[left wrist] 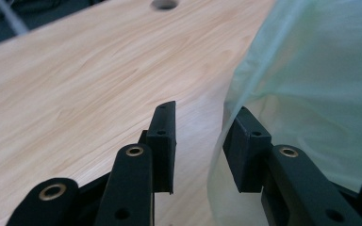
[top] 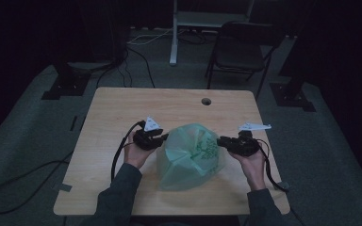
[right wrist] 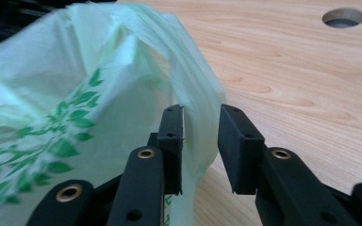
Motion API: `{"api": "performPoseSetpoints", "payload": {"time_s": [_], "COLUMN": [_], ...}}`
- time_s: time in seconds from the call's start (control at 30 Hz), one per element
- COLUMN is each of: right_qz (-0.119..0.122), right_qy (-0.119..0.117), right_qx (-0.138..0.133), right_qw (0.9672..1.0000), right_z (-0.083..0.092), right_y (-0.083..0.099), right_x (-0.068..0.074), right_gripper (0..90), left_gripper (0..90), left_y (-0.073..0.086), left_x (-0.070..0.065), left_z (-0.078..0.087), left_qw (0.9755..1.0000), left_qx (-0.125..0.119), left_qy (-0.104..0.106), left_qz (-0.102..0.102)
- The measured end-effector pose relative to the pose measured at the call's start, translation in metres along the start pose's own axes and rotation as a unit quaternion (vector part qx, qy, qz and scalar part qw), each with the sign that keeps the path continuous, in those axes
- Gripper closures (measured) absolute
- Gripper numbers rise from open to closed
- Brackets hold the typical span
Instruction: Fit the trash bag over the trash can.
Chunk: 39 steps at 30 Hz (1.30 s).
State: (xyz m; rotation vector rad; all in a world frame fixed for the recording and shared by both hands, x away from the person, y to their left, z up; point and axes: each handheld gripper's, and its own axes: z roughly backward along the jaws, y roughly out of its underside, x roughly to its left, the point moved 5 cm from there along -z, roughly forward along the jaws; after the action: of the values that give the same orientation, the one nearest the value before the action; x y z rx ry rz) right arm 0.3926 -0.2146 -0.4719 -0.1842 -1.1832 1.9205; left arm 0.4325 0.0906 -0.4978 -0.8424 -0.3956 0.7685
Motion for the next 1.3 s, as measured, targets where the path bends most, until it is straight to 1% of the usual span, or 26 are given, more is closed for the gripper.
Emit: {"api": "performPoseSetpoints", "payload": {"time_s": [0.07,0.1,0.17,0.23,0.27,0.33,0.37,0.4,0.47,0.5,0.53,0.57,0.6,0.63,0.67,0.73,0.83,0.87,0.97,1.0,1.03,1.1,1.13,1.17,1.23,1.3], "right_qz": [0.003,0.004,0.006,0.006,0.005,0.002,-0.001,-0.001,0.000,-0.001,-0.001,0.000,0.002,0.003,0.004,0.005,0.003,0.001,0.003,0.003,0.005,0.005,0.006,0.006,0.006,0.006], "right_qy": [-0.002,-0.002,-0.005,-0.004,-0.003,-0.002,-0.003,-0.002,-0.004,-0.005,-0.005,-0.006,-0.006,-0.007,-0.008,-0.006,-0.005,-0.005,-0.005,-0.006,-0.004,-0.006,-0.007,-0.006,-0.007,-0.007], "right_qx": [-0.002,-0.002,-0.004,-0.004,-0.004,-0.005,-0.005,-0.005,-0.005,-0.006,-0.006,-0.007,-0.007,-0.007,-0.007,-0.008,-0.008,-0.007,-0.004,-0.003,-0.002,-0.003,-0.003,-0.003,-0.002,-0.002], "right_qw": [1.0000,1.0000,1.0000,1.0000,1.0000,1.0000,1.0000,1.0000,1.0000,1.0000,1.0000,1.0000,1.0000,0.9999,0.9999,0.9999,1.0000,1.0000,1.0000,1.0000,1.0000,1.0000,1.0000,1.0000,1.0000,1.0000], "right_z": [0.003,0.005,0.006,0.008,0.008,0.008,0.008,0.008,0.008,0.009,0.009,0.009,0.009,0.010,0.010,0.011,0.011,0.011,0.010,0.010,0.009,0.009,0.009,0.008,0.008,0.008], "right_y": [0.000,0.000,0.001,0.004,0.005,0.007,0.008,0.008,0.010,0.010,0.010,0.010,0.010,0.009,0.009,0.010,0.011,0.012,0.013,0.014,0.014,0.014,0.014,0.014,0.014,0.015], "right_x": [0.001,0.001,0.001,0.000,-0.001,-0.002,-0.002,-0.002,-0.002,-0.001,-0.001,0.000,0.000,0.000,0.000,0.000,-0.001,-0.001,-0.001,-0.001,0.000,0.000,0.001,0.001,0.001,0.001], "right_gripper": [68.9,68.0,66.4,65.9,65.2,64.4,63.9,63.7,62.9,62.8,62.6,62.4,62.2,62.1,61.9,61.7,61.4,61.3,60.7,60.5,60.0,60.0,59.9,59.7,59.6,59.4], "left_gripper": [64.2,62.3,60.2,57.6,57.0,54.7,54.4,53.7,52.7,52.8,52.9,53.5,55.0,56.3,56.4,56.7,57.1,57.1,57.1,57.1,57.1,57.1,57.1,57.1,57.0,57.0], "left_y": [0.001,0.002,-0.003,-0.013,-0.020,-0.035,-0.042,-0.048,-0.059,-0.062,-0.064,-0.065,-0.065,-0.064,-0.064,-0.062,-0.060,-0.058,-0.057,-0.056,-0.055,-0.054,-0.052,-0.051,-0.050,-0.050], "left_x": [0.007,0.009,0.009,0.004,0.001,-0.010,-0.016,-0.024,-0.041,-0.048,-0.057,-0.065,-0.074,-0.077,-0.081,-0.086,-0.094,-0.097,-0.100,-0.101,-0.101,-0.099,-0.099,-0.099,-0.099,-0.099], "left_z": [0.000,0.003,0.017,0.036,0.046,0.063,0.069,0.074,0.079,0.080,0.080,0.078,0.072,0.068,0.062,0.053,0.045,0.043,0.040,0.039,0.038,0.036,0.034,0.032,0.031,0.031], "left_qw": [0.9998,0.9996,0.9992,0.9979,0.9970,0.9942,0.9933,0.9922,0.9901,0.9885,0.9857,0.9834,0.9809,0.9791,0.9762,0.9694,0.9567,0.9504,0.9422,0.9374,0.9354,0.9294,0.9270,0.9238,0.9223,0.9222], "left_qx": [0.002,0.001,-0.025,-0.058,-0.074,-0.103,-0.108,-0.110,-0.108,-0.107,-0.099,-0.079,-0.042,-0.023,0.004,0.038,0.084,0.105,0.136,0.155,0.171,0.201,0.216,0.224,0.233,0.237], "left_qy": [-0.007,-0.008,0.000,0.009,0.012,0.031,0.037,0.049,0.063,0.075,0.095,0.109,0.110,0.101,0.098,0.100,0.110,0.111,0.112,0.115,0.116,0.109,0.110,0.110,0.112,0.112], "left_qz": [0.019,0.026,0.031,0.027,0.020,-0.003,-0.015,-0.030,-0.063,-0.077,-0.098,-0.122,-0.154,-0.175,-0.193,-0.221,-0.256,-0.271,-0.285,-0.290,-0.287,-0.289,-0.286,-0.290,-0.287,-0.284]}}
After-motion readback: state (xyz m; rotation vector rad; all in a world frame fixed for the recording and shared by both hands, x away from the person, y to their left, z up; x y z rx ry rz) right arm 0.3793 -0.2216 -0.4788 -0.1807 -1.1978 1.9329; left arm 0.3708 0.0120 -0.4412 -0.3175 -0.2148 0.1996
